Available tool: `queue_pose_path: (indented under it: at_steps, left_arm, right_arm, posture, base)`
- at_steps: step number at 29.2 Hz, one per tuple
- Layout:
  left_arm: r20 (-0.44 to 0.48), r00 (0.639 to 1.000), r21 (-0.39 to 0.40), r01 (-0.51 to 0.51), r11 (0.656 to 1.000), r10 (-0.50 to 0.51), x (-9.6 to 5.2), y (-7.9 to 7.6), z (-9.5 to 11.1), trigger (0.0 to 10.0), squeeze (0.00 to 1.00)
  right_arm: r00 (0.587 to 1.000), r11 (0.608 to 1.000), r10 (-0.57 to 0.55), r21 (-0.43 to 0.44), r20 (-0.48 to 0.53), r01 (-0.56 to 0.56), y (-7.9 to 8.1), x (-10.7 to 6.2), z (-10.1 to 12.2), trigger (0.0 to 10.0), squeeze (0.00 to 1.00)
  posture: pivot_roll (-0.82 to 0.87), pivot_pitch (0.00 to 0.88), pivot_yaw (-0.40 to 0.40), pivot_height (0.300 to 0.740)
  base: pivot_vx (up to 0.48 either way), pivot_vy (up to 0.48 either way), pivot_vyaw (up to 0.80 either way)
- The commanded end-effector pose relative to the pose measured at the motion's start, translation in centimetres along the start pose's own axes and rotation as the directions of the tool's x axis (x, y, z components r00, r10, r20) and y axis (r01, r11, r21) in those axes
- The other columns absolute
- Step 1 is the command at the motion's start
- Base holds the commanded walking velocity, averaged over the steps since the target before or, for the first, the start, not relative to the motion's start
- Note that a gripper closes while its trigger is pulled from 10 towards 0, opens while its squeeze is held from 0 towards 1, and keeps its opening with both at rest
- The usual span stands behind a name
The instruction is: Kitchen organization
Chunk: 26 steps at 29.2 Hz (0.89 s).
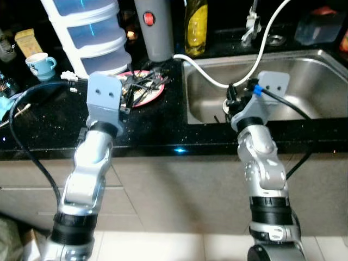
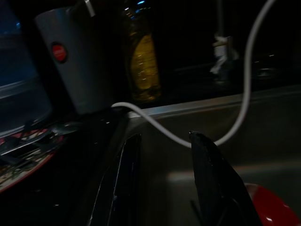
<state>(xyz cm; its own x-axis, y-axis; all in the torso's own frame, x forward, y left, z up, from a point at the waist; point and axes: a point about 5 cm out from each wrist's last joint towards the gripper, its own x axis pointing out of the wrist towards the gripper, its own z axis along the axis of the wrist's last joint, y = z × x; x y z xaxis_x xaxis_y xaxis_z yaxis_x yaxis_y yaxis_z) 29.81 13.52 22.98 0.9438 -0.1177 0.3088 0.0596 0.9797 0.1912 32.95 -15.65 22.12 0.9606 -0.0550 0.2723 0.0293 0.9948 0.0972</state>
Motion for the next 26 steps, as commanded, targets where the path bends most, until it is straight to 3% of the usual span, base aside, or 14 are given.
queue_pose_path:
  at_steps: [1,21,26]
  left_arm:
    - [-0.014,1.0,0.004,-0.009,1.0,0.009,-0.04,0.27,-0.39,10.0,0.0]
    - [-0.015,1.0,0.005,-0.009,1.0,0.009,-0.03,0.37,-0.43,10.0,0.0]
    - [-0.02,1.0,-0.004,-0.005,1.0,0.005,-0.04,0.24,-0.47,10.0,0.0]
  right_arm:
    - [1.0,1.0,0.022,0.013,-0.006,-0.022,0.7,-0.06,-0.23,10.0,0.0]
    - [1.0,1.0,0.019,0.016,-0.011,-0.018,0.74,-0.19,-0.42,10.0,0.0]
    - [1.0,1.0,0.017,0.015,-0.013,-0.016,0.73,-0.22,-0.48,10.0,0.0]
  posture:
    - [0.08,0.0,0.13,0.74]
    - [0.08,0.0,0.134,0.74]
    - [0.08,0.0,0.135,0.74]
  base:
    - [0.439,0.0,0.0]
    - [0.443,0.0,0.0]
    - [0.059,0.0,0.0]
